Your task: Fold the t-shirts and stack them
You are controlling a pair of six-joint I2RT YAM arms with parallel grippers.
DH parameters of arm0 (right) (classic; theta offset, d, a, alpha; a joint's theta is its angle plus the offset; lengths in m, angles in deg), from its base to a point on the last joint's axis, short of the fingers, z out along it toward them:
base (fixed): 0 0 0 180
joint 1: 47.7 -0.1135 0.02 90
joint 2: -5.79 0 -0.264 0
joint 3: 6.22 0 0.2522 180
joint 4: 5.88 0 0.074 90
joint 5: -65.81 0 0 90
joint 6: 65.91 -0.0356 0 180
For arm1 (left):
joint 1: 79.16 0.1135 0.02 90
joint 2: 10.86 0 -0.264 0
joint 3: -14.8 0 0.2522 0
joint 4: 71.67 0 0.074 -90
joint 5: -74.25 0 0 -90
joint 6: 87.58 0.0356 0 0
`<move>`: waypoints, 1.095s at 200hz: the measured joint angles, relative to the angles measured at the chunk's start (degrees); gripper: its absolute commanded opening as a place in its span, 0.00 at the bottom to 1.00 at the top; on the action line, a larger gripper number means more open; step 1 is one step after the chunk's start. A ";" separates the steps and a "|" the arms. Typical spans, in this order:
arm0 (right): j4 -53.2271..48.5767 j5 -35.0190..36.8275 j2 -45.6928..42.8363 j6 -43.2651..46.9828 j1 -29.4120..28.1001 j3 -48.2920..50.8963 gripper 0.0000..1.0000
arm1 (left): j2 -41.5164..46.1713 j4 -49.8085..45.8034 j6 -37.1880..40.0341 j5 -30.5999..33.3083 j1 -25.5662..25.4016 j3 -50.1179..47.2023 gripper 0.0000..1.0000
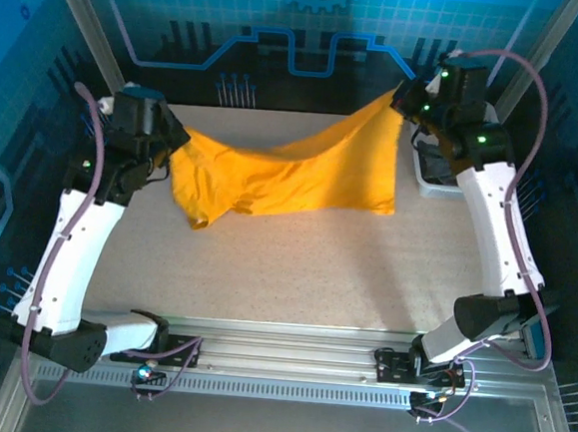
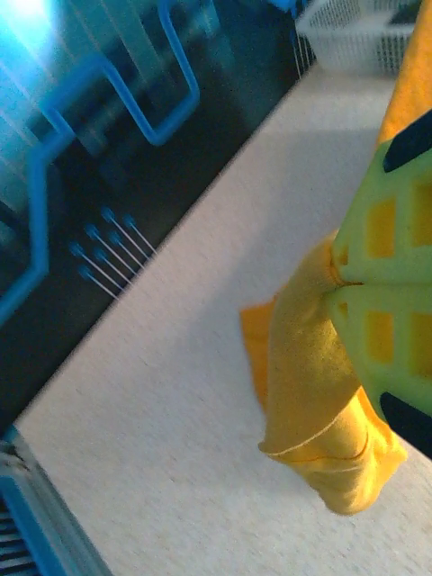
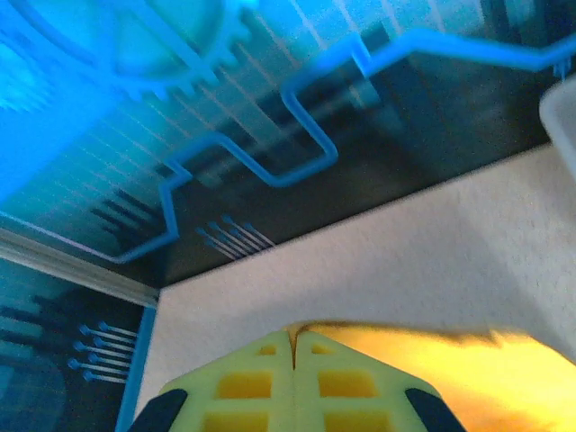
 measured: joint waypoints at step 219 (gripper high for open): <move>2.43 -20.31 31.30 -6.43 7.10 -38.51 0.00 | -32.83 7.17 -2.82 -26.45 19.32 28.65 0.00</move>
